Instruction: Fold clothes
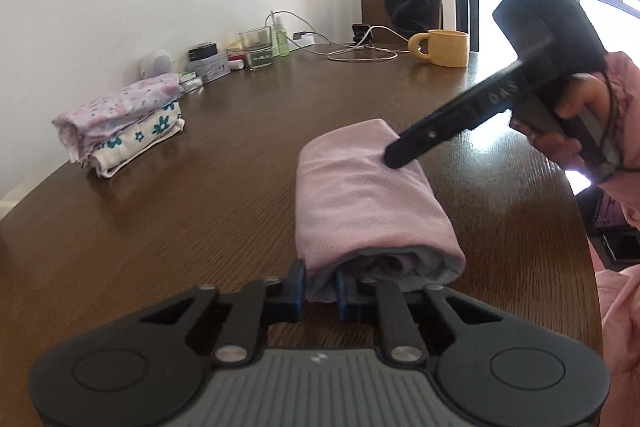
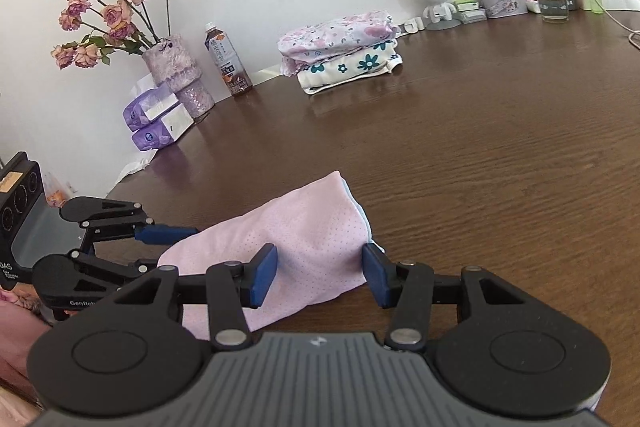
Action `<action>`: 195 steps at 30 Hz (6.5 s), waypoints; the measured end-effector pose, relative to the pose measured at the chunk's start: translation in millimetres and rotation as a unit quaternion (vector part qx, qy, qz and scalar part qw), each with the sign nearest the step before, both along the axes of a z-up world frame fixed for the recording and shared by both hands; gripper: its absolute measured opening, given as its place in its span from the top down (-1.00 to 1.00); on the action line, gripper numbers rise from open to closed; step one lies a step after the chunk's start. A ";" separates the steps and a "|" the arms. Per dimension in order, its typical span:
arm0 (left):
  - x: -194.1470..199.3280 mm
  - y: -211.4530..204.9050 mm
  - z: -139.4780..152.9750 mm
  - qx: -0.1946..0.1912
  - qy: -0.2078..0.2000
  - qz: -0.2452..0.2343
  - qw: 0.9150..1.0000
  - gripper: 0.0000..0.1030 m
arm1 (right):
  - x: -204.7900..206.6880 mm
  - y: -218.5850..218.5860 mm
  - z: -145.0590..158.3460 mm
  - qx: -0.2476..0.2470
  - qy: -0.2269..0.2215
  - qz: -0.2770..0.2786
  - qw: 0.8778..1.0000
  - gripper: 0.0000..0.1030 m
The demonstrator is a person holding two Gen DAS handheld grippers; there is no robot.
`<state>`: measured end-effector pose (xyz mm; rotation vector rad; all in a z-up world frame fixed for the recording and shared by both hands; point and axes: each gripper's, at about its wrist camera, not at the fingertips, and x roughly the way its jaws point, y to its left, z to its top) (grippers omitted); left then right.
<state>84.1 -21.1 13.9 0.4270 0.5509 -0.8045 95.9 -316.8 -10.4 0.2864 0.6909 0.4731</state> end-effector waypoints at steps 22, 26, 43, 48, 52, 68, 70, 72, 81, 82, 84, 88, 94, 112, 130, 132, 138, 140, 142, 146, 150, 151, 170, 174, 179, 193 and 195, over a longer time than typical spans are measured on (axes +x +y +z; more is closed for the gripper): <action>-33.1 2.5 6.4 -0.015 -0.018 0.086 0.996 0.21 | -27.0 28.6 28.9 -0.032 -0.069 0.041 0.996 -0.04; -23.9 -8.6 2.4 -0.002 -0.025 0.084 0.996 0.21 | -59.7 61.2 28.1 -0.081 -0.089 0.079 0.990 -0.04; -16.1 -10.9 -3.4 -0.013 -0.027 0.075 0.997 0.76 | -55.9 111.1 2.3 -0.208 -0.086 0.003 0.974 0.65; -16.5 -11.5 -3.0 -0.016 -0.026 0.076 0.997 0.76 | -72.0 112.5 8.5 -0.201 -0.109 0.018 0.973 0.15; -18.9 -12.1 -2.5 -0.016 -0.030 0.074 0.997 0.76 | -72.3 122.0 9.5 -0.214 -0.116 0.025 0.970 0.15; -15.9 -12.4 -3.3 -0.020 -0.021 0.083 0.996 0.65 | -56.6 123.1 2.3 -0.220 -0.098 -0.016 0.970 0.69; -13.6 -10.9 -3.5 -0.025 -0.013 0.088 0.996 0.83 | -61.3 123.6 3.4 -0.222 -0.101 -0.012 0.970 0.49; -11.9 -8.8 -3.6 -0.032 -0.005 0.093 0.995 0.83 | -66.0 123.9 4.2 -0.225 -0.103 -0.009 0.969 0.46; -16.3 -5.4 -3.6 -0.040 0.000 0.101 0.994 0.58 | -62.4 114.1 -2.9 -0.211 -0.087 -0.018 0.973 0.73; -15.3 -4.9 -4.0 -0.041 0.002 0.103 0.994 0.59 | -62.3 113.9 -3.0 -0.212 -0.086 -0.018 0.973 0.73; -13.6 -4.2 -4.5 -0.042 0.008 0.101 0.994 0.68 | -64.0 114.0 -2.1 -0.211 -0.086 -0.014 0.974 0.71; -19.1 -1.8 0.6 -0.050 0.006 0.095 0.994 0.29 | -72.5 109.6 6.5 -0.191 -0.095 -0.003 0.977 0.58; -37.9 1.3 29.2 -0.109 -0.005 0.056 0.992 -0.06 | -81.3 95.5 26.3 -0.139 -0.122 0.000 0.983 0.40; -2.6 -8.9 20.0 -0.105 0.022 0.125 0.986 0.19 | -57.4 91.4 15.3 -0.109 -0.080 -0.027 0.990 0.39; 34.3 4.2 6.3 -0.169 0.132 0.171 0.962 0.52 | -24.8 55.5 -1.2 0.006 0.008 -0.092 0.996 0.20; 37.5 5.5 5.8 -0.176 0.141 0.174 0.959 0.52 | -20.1 52.0 -6.8 0.028 0.026 -0.090 0.995 0.57; 47.7 10.3 10.1 -0.195 0.146 0.202 0.949 -0.04 | -15.9 46.3 -1.0 0.044 0.018 -0.100 0.994 0.35; 51.5 8.8 6.3 -0.195 0.159 0.197 0.948 0.25 | -11.1 45.2 0.8 0.044 0.014 -0.105 0.993 0.28; 51.3 7.8 3.7 -0.198 0.166 0.190 0.947 0.54 | -4.4 46.9 -2.4 0.038 0.021 -0.105 0.994 0.31; 48.4 6.7 10.3 -0.208 0.154 0.195 0.946 0.47 | -2.2 51.3 -7.5 0.043 0.030 -0.092 0.994 0.59; 56.7 4.0 9.8 -0.205 0.157 0.205 0.944 0.22 | 0.8 46.9 -0.2 0.048 0.019 -0.104 0.993 0.34; 58.3 3.2 7.3 -0.204 0.163 0.202 0.944 0.32 | 3.5 46.1 0.1 0.045 0.019 -0.108 0.993 0.34; 93.6 0.2 16.5 -0.216 0.171 0.210 0.938 -0.05 | 33.7 30.3 -3.8 0.075 0.023 -0.118 0.990 0.30; 110.4 -9.0 8.5 -0.211 0.196 0.192 0.938 0.56 | 49.9 23.8 -3.4 0.081 0.023 -0.128 0.988 0.26; 119.9 -10.6 9.1 -0.225 0.201 0.193 0.934 0.11 | 59.3 20.6 -9.5 0.095 0.032 -0.127 0.987 0.50; 123.4 4.1 12.7 -0.248 0.205 0.196 0.926 -0.13 | 69.2 6.6 -13.8 0.118 0.017 -0.139 0.983 0.19; 106.3 9.4 17.6 -0.240 0.196 0.181 0.933 -0.13 | 64.8 6.4 -8.7 0.104 0.000 -0.131 0.986 0.01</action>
